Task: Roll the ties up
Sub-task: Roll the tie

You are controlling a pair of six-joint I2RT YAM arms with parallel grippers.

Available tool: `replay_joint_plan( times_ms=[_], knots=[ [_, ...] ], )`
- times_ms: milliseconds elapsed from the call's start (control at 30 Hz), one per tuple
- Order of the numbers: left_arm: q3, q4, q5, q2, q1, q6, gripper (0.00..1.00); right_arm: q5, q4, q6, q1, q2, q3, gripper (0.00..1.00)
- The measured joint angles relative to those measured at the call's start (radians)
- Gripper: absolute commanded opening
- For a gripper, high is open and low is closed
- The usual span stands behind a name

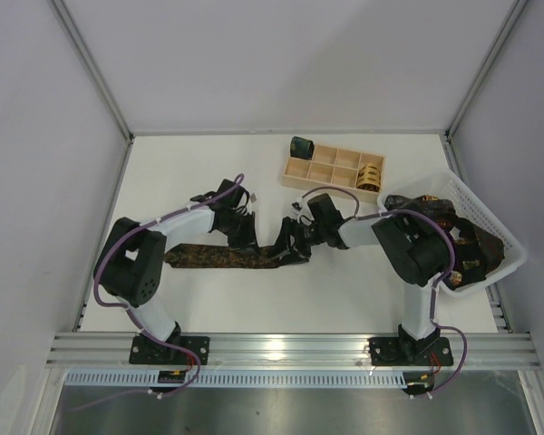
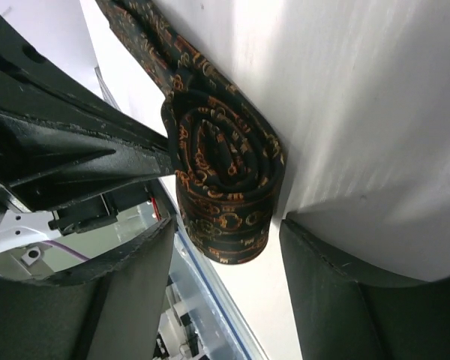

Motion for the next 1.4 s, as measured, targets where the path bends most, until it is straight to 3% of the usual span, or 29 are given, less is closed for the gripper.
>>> replay_joint_plan(
  times_ms=[400,700,933,1033,1400],
  knots=[
    [-0.004,0.005,0.005,0.0,0.01,0.011,0.02,0.003,-0.008,-0.005,0.006,0.039,0.047,0.56],
    [-0.004,0.005,0.008,0.0,0.013,0.018,0.02,0.003,-0.027,0.001,0.009,0.05,0.066,0.42],
    [-0.004,0.005,0.005,0.0,0.019,0.021,0.02,0.01,-0.113,0.0,0.023,0.056,0.134,0.08],
    [-0.005,0.005,0.005,0.0,0.023,0.022,0.02,0.033,-0.193,-0.006,0.032,0.056,0.179,0.0],
    [-0.021,0.019,0.034,0.0,0.022,0.016,0.03,0.183,-0.518,-0.095,0.069,0.043,0.306,0.0]
  ],
)
